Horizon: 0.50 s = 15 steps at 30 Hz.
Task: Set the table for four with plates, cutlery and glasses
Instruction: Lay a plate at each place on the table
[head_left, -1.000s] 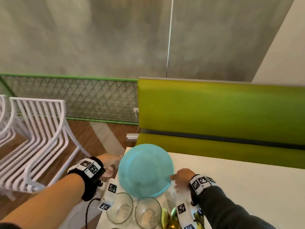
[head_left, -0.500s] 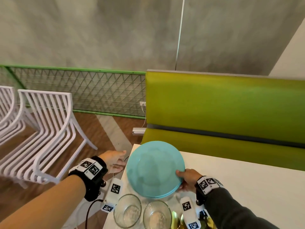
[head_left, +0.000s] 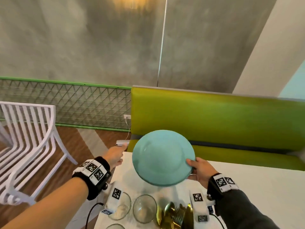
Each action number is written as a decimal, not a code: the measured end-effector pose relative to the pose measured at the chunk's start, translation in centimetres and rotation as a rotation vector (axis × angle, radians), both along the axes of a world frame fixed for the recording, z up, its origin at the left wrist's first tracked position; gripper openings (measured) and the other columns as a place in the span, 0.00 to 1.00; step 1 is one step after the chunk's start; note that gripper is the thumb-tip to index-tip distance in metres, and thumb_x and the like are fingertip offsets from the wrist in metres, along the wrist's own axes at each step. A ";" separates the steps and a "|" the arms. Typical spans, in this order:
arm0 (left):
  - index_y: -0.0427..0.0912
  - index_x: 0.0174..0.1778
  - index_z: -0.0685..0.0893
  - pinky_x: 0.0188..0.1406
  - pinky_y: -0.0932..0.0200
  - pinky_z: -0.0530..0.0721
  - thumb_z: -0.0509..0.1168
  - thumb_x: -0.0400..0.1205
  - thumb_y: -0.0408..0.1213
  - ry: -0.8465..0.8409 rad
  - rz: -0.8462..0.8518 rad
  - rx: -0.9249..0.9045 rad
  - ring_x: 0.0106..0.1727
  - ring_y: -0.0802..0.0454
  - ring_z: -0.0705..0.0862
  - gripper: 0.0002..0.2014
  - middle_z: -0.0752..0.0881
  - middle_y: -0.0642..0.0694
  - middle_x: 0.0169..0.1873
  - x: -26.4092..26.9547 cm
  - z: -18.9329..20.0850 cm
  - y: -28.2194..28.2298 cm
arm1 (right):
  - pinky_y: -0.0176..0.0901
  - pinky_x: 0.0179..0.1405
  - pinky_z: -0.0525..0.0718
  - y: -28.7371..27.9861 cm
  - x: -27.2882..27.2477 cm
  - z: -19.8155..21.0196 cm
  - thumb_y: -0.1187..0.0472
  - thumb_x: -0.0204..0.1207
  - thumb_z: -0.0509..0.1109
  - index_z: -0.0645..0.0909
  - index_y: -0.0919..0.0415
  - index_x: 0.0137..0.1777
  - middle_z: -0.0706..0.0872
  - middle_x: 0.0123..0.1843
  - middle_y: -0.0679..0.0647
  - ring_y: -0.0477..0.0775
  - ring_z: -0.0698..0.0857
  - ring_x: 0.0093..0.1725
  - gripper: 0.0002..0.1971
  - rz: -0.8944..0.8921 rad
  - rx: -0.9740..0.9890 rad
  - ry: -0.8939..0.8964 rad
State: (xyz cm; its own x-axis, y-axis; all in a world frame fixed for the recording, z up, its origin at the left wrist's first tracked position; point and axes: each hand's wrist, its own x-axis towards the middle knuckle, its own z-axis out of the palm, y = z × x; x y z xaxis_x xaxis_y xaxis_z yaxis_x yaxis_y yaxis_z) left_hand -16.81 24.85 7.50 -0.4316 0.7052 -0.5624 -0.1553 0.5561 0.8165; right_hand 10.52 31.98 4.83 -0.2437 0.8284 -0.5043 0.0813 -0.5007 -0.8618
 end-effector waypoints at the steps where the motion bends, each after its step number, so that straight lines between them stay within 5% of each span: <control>1: 0.40 0.70 0.72 0.50 0.55 0.79 0.55 0.84 0.51 -0.030 -0.030 0.043 0.53 0.42 0.80 0.23 0.80 0.37 0.54 0.8 0.9 -0.6 | 0.40 0.21 0.86 -0.9 1.0 1.6 0.67 0.82 0.61 0.77 0.62 0.50 0.85 0.43 0.57 0.54 0.83 0.38 0.04 -0.023 0.033 0.029; 2: 0.42 0.68 0.74 0.54 0.53 0.80 0.53 0.84 0.54 -0.073 -0.062 0.089 0.58 0.40 0.79 0.24 0.80 0.37 0.60 1.8 1.9 -1.5 | 0.39 0.22 0.86 -1.9 2.0 3.2 0.67 0.82 0.61 0.77 0.61 0.49 0.85 0.43 0.57 0.54 0.83 0.38 0.04 -0.038 0.065 0.050; 4: 0.42 0.60 0.79 0.52 0.51 0.81 0.48 0.83 0.60 -0.233 -0.085 0.201 0.54 0.40 0.80 0.27 0.82 0.38 0.55 3.9 3.6 -3.0 | 0.40 0.24 0.87 -4.6 3.9 6.1 0.66 0.82 0.61 0.78 0.62 0.49 0.86 0.45 0.57 0.55 0.84 0.39 0.04 -0.062 0.113 0.077; 7: 0.43 0.65 0.82 0.61 0.43 0.80 0.41 0.80 0.66 -0.521 -0.154 0.337 0.60 0.39 0.84 0.37 0.87 0.38 0.58 7.1 5.0 -5.3 | 0.41 0.28 0.89 -9.1 6.3 8.6 0.65 0.82 0.62 0.79 0.63 0.53 0.87 0.46 0.58 0.55 0.86 0.39 0.06 -0.104 0.169 0.100; 9: 0.47 0.61 0.84 0.57 0.45 0.84 0.39 0.80 0.67 -0.633 -0.161 0.361 0.58 0.41 0.86 0.37 0.90 0.39 0.55 9.5 5.6 -7.2 | 0.42 0.29 0.89 -12.2 7.9 9.5 0.65 0.82 0.62 0.79 0.64 0.55 0.87 0.46 0.58 0.54 0.87 0.37 0.07 -0.124 0.194 0.090; 15: 0.49 0.60 0.84 0.57 0.44 0.84 0.41 0.79 0.69 -0.638 -0.190 0.286 0.56 0.40 0.88 0.36 0.91 0.41 0.52 16.1 4.3 -13.2 | 0.45 0.32 0.85 -21.4 12.0 10.2 0.66 0.83 0.60 0.79 0.59 0.60 0.86 0.46 0.55 0.55 0.84 0.41 0.10 -0.313 0.330 -0.085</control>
State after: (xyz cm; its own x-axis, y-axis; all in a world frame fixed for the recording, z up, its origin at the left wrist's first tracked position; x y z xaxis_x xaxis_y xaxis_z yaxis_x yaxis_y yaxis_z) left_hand -0.67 11.63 11.82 0.0637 0.8928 -0.4459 -0.5723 0.3988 0.7165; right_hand 22.56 10.60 15.07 0.0743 0.9751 -0.2090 0.0472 -0.2128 -0.9760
